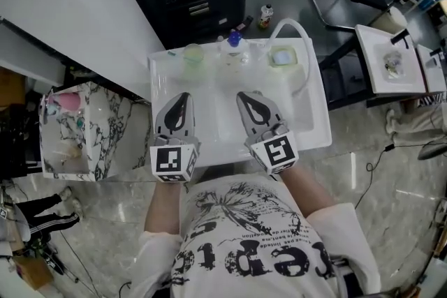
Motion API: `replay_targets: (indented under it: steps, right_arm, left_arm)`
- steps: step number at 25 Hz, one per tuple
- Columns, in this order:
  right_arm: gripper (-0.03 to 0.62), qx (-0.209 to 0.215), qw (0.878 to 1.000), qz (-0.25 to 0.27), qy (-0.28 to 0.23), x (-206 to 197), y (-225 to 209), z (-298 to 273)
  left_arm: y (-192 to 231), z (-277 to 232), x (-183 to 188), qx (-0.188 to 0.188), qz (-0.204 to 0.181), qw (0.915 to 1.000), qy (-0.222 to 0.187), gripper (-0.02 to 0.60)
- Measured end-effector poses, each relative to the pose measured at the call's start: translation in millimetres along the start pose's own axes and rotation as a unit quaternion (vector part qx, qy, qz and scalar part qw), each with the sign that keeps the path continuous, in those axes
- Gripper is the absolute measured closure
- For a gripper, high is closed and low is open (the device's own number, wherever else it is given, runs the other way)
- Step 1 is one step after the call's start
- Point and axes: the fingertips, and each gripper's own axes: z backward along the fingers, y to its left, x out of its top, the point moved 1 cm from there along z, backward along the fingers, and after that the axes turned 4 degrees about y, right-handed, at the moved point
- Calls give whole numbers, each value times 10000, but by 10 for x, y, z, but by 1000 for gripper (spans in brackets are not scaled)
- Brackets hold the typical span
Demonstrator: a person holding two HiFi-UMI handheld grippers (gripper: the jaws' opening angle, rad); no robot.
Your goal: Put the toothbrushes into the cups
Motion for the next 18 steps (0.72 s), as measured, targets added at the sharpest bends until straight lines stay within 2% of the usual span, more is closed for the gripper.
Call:
replay_targets:
  steps: [7, 18]
  right_arm:
    - [602, -69, 9998, 90, -132, 72, 41, 180]
    - [602, -79, 9997, 200, -146, 130, 21, 189]
  left_arm:
    - [-236, 284, 135, -444, 30, 9990, -63, 563]
    - [-285, 369, 316, -494, 19, 9984, -258, 563]
